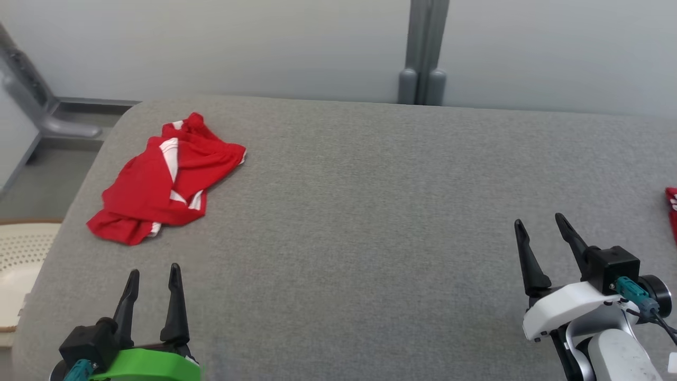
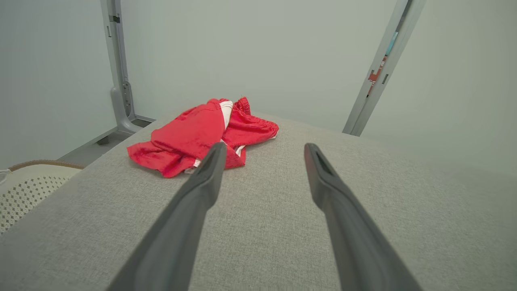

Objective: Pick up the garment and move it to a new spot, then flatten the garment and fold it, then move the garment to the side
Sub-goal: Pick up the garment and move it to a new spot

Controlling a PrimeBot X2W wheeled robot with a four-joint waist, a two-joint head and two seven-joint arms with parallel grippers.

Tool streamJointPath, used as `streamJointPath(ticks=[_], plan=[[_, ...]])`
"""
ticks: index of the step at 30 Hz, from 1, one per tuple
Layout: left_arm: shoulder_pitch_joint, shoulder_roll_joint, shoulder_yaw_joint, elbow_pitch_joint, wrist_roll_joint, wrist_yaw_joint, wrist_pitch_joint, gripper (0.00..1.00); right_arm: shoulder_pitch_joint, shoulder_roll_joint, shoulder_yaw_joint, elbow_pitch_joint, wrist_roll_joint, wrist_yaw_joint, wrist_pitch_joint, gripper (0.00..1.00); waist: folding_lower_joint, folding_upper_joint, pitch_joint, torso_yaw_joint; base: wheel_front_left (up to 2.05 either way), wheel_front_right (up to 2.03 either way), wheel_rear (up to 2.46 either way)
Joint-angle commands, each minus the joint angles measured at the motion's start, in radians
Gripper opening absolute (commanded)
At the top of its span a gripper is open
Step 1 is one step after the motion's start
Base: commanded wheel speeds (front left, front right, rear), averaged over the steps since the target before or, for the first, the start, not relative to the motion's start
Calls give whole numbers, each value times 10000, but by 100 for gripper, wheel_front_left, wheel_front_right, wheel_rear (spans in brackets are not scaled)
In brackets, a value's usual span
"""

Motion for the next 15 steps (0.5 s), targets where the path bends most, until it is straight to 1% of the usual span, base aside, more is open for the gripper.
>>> streamJointPath(ticks=[1,6,7,8,13,15], plan=[[187,63,17,-56,83,-2,5,100,-17,-13,-12,37,99,-18,-99,100,0,0,12,1059,0,0,0],[267,157,157,-85,5,12,4,100,-22,72,45,143,80,-18,-139,100,0,0,-97,1938,0,0,0],[327,134,138,-134,28,28,4,100,-35,76,49,184,99,-18,-154,100,0,0,-131,2266,0,0,0],[338,153,148,-123,20,27,5,100,-23,86,36,200,83,-18,-164,100,0,0,-152,2453,0,0,0],[430,220,179,-75,3,36,5,100,130,164,102,252,95,-18,-142,100,0,0,-267,3140,0,0,0],[503,264,309,-96,-69,37,4,100,52,194,220,255,105,-18,-97,100,0,0,-231,3227,0,0,0]])
